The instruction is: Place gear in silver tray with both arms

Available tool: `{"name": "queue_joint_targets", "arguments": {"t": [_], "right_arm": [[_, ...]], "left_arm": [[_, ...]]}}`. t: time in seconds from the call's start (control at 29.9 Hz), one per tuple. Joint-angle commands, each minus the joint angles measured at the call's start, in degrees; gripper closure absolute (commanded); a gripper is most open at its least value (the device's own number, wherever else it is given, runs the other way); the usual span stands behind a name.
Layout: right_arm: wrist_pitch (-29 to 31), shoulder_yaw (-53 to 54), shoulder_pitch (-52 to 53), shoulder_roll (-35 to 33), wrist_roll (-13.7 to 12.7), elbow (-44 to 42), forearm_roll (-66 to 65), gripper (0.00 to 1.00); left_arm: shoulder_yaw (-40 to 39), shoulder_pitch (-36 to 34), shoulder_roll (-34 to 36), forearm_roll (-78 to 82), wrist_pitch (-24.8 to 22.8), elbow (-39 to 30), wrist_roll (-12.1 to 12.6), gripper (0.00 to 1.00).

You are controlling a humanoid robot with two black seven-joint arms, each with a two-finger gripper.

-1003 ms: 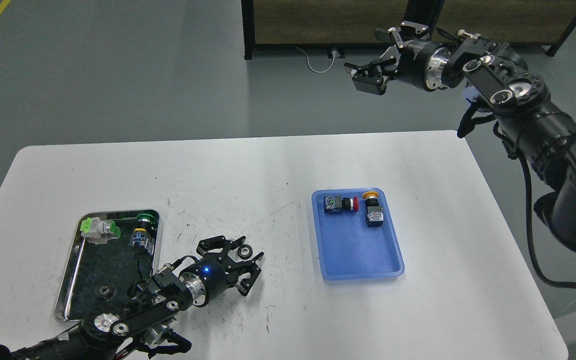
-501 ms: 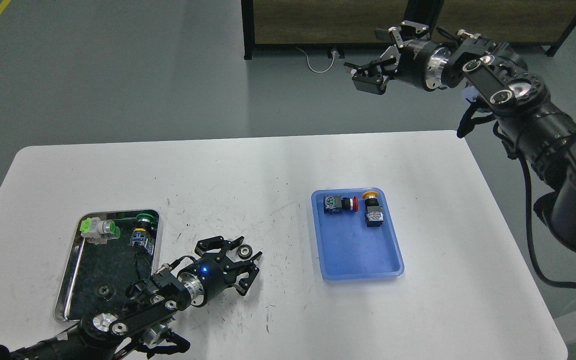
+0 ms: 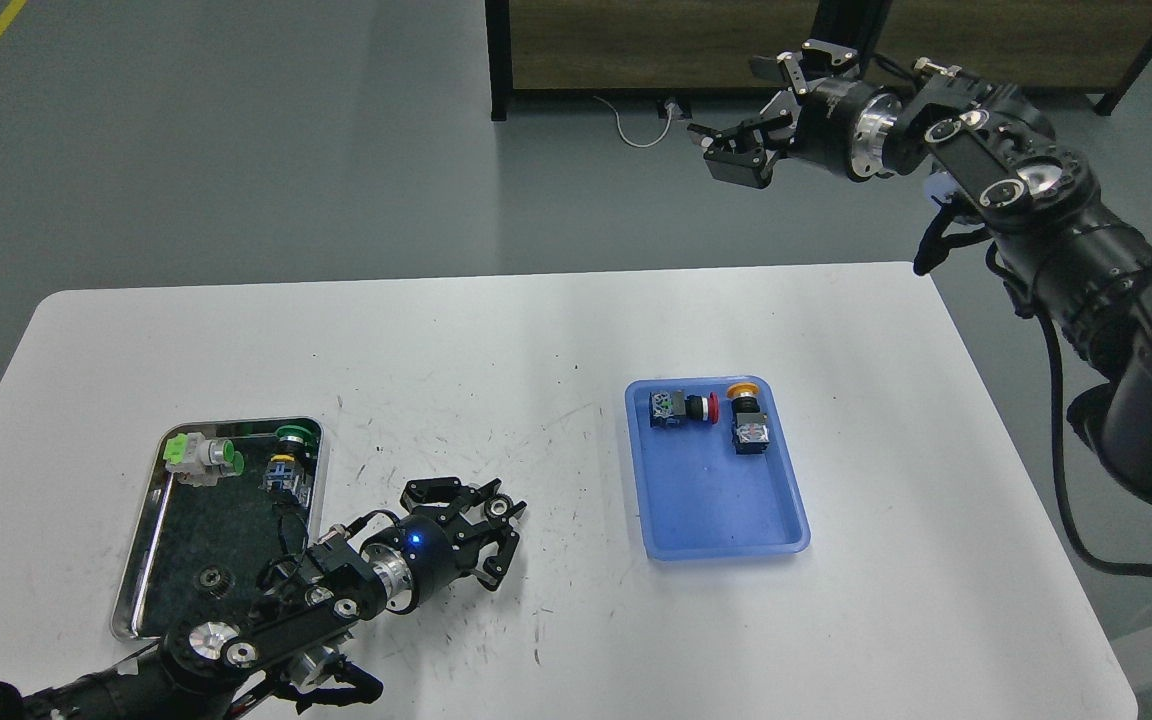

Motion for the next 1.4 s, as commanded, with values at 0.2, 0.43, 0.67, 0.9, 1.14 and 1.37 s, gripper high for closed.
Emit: {"name": "queue_joint_targets", "arguments": {"t": [0.2, 0.43, 0.67, 0.9, 1.14, 1.37], "right_arm": [[-0.4, 0.2, 0.3, 0.1, 0.1, -0.2, 0.0, 0.02], [-0.8, 0.2, 0.5, 0.5, 0.1, -0.5, 0.0, 0.02], [-1.9, 0.2, 0.9, 2.3, 0.2, -1.8, 0.0, 0.02], [-2.6, 0.2, 1.1, 4.0, 0.2, -2.9, 0.0, 0.02], [-2.6, 0.1, 1.2, 4.7, 0.1, -3.0, -0.1, 0.02], [-2.6, 0.1, 1.4, 5.5, 0.0, -3.3, -0.4, 0.02]], "left_arm": [[-0.9, -2.9, 7.9, -5.1, -0.7, -4.7, 0.5, 0.80], [-2.5, -4.8, 24.3, -12.0, -1.9, -15.0, 0.5, 0.80], [-4.5, -2.8, 39.5, -15.7, -3.9, -20.4, -0.4, 0.80], [-4.7, 4.7, 42.1, -16.7, -3.3, -20.4, -2.2, 0.80], [-4.7, 9.4, 40.2, -16.7, -1.9, -20.4, -4.2, 0.80], [-4.7, 10.6, 36.6, -16.7, -1.1, -19.7, -4.3, 0.78]]}}
